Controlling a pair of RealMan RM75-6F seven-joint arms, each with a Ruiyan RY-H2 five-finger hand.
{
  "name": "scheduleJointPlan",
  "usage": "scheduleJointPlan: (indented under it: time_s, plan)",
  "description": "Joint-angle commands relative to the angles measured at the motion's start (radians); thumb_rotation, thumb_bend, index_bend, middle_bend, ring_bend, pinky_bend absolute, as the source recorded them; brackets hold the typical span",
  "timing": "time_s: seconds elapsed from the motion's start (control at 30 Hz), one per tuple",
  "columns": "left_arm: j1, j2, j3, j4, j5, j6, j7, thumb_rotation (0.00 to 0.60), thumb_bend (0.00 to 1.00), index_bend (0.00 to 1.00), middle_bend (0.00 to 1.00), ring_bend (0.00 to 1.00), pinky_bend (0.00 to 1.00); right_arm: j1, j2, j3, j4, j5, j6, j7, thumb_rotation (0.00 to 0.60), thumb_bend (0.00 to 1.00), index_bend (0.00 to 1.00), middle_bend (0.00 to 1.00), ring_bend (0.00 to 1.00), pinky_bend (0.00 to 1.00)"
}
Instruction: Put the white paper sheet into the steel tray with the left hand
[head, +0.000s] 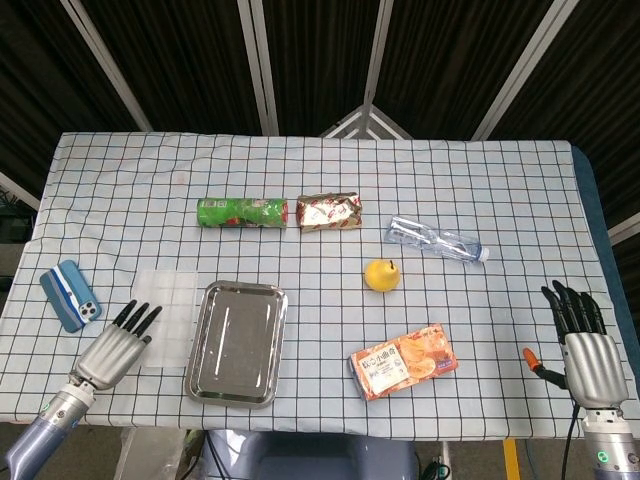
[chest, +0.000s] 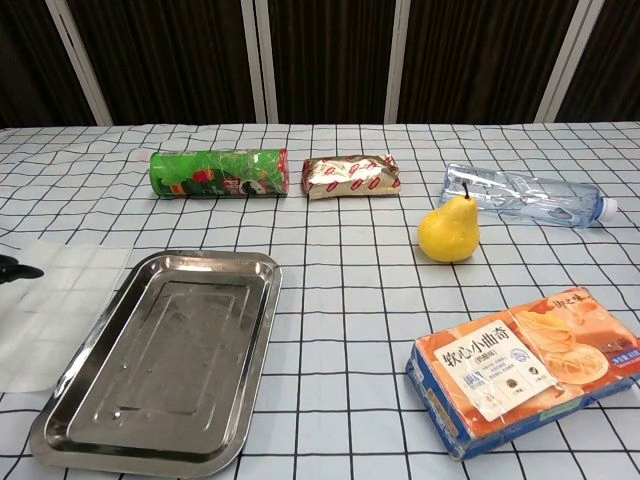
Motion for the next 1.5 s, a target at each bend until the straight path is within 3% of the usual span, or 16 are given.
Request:
scheduleJointPlan:
  time_s: [0.03, 0.27, 0.33, 0.57, 0.73, 0.93, 1.23, 1.5]
  plan:
    - [0.003, 0.015, 0.000, -0.012, 0.010, 0.029, -0.023, 0.600, 0.47, 0.57, 0.00, 0.00, 0.00, -0.001, 0.001, 0.000, -0.001, 0.000, 0.001, 0.002, 0.600, 0.31, 0.00, 0.00, 0.00, 0.00]
    - [-0.008, 0.068, -0.061, -0.089, 0.037, 0.149, -0.060, 0.600, 0.47, 0.58, 0.01, 0.00, 0.00, 0.000, 0.001, 0.000, 0.000, -0.004, 0.002, 0.002, 0.600, 0.31, 0.00, 0.00, 0.00, 0.00]
    - [-0.029, 0.092, -0.124, -0.165, 0.040, 0.210, -0.080, 0.600, 0.47, 0.58, 0.01, 0.00, 0.00, 0.001, 0.000, 0.000, -0.001, -0.005, 0.001, 0.000, 0.600, 0.31, 0.00, 0.00, 0.00, 0.00]
    - [-0.088, 0.121, -0.199, -0.372, 0.054, 0.220, -0.034, 0.600, 0.47, 0.58, 0.02, 0.00, 0.00, 0.001, 0.003, 0.002, -0.001, 0.001, -0.001, 0.007, 0.600, 0.31, 0.00, 0.00, 0.00, 0.00]
    - [-0.102, 0.087, -0.162, -0.453, 0.093, 0.178, 0.039, 0.600, 0.47, 0.58, 0.01, 0.00, 0.00, 0.001, 0.005, 0.003, 0.002, 0.002, -0.001, 0.013, 0.600, 0.31, 0.00, 0.00, 0.00, 0.00]
    - [-0.084, 0.022, -0.102, -0.462, 0.123, 0.158, 0.090, 0.600, 0.47, 0.58, 0.01, 0.00, 0.00, 0.001, 0.006, 0.003, 0.002, -0.001, 0.000, 0.016, 0.600, 0.31, 0.00, 0.00, 0.00, 0.00]
    - [-0.044, -0.059, -0.019, -0.394, 0.122, 0.130, 0.112, 0.600, 0.47, 0.58, 0.02, 0.00, 0.00, 0.001, 0.007, 0.003, 0.000, 0.003, -0.003, 0.017, 0.600, 0.31, 0.00, 0.00, 0.00, 0.00]
    - [-0.027, -0.108, 0.015, -0.293, 0.113, 0.113, 0.071, 0.600, 0.47, 0.58, 0.02, 0.00, 0.00, 0.001, 0.006, 0.001, -0.001, 0.001, -0.004, 0.014, 0.600, 0.31, 0.00, 0.00, 0.00, 0.00]
